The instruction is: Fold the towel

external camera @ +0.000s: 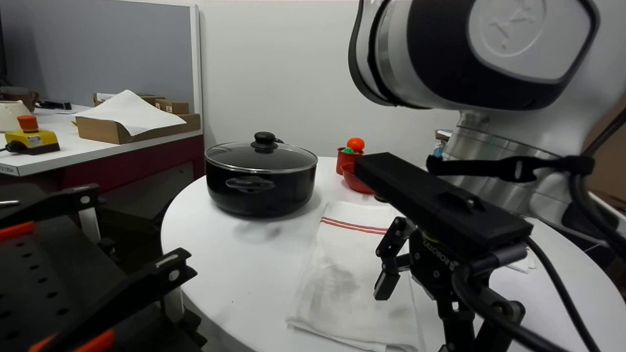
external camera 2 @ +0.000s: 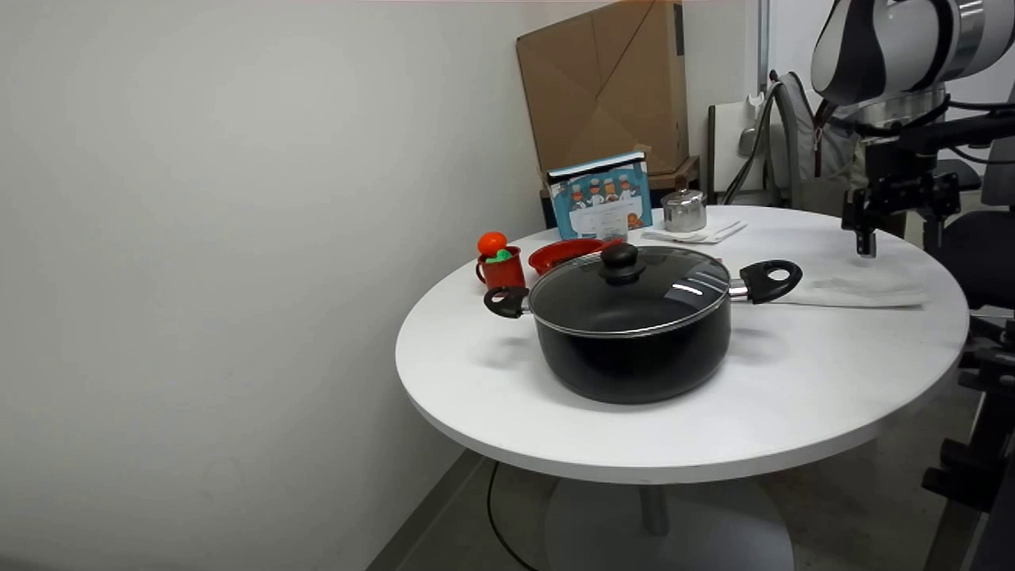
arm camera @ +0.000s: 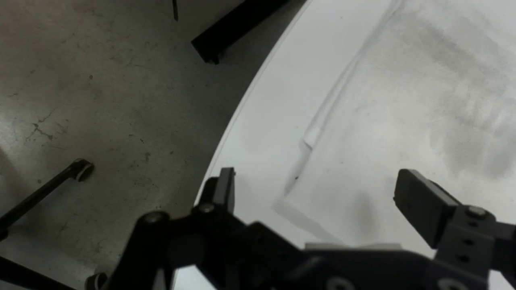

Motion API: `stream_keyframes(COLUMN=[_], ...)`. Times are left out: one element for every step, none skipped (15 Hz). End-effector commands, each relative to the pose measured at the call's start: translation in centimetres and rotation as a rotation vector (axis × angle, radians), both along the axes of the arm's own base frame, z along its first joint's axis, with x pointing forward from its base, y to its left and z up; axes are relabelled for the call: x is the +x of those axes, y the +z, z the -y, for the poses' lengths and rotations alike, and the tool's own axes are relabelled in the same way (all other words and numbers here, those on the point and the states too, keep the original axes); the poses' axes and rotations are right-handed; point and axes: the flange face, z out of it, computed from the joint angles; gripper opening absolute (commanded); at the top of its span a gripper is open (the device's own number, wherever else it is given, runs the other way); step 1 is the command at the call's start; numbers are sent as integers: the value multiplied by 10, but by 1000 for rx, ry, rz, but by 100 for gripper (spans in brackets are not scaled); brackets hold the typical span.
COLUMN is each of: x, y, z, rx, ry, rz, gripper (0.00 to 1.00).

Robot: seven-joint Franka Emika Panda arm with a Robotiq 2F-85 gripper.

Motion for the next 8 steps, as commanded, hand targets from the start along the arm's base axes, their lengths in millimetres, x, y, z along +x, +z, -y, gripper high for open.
stream_keyframes(x=[1, 1, 1, 2, 2, 3, 4, 5], y=[-15, -17, -20, -21, -21, -20, -18, -17], z=[0, -1, -3, -4, -5, -6, -6, -7], rx=[0, -1, -1, -1, -1, 0, 2, 5], ry=[17, 23, 25, 31, 37, 38, 41, 45], rz=[34, 40, 45, 50, 56, 64, 71, 77], gripper=[74, 73, 68, 60, 53, 44, 37, 30])
